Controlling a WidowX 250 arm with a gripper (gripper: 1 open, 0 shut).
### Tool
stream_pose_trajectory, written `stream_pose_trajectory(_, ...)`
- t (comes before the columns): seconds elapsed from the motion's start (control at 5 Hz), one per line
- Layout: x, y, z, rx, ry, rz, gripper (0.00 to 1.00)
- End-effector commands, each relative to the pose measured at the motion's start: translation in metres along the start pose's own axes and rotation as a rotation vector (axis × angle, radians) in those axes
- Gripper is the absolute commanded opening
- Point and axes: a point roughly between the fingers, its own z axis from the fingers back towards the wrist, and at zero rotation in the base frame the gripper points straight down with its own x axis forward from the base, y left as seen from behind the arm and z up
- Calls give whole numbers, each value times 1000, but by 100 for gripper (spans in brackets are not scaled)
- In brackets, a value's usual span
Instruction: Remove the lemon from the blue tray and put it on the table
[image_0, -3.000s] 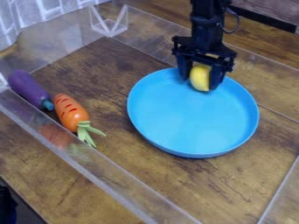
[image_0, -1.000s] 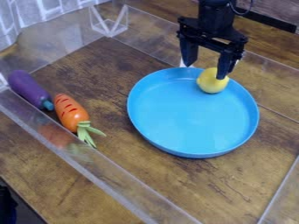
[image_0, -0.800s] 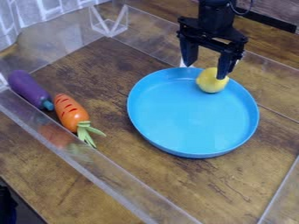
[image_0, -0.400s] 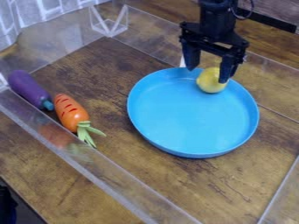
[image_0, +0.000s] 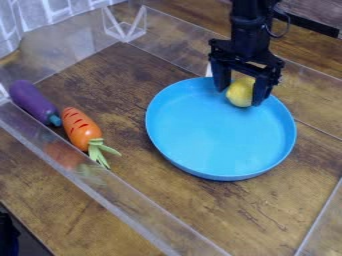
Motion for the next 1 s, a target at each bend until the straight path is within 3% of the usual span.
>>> stream_pose_trajectory(0.0,17,-10,19,-9,-76,-28,100)
stream_pose_trajectory(0.2,19,-10,16,-14,-80,-28,0)
stream_pose_trajectory(0.4,19,-10,20,-19,-85,-18,100)
stream_pose_trajectory(0.8,22,-8,32,-30,-101,-1,100)
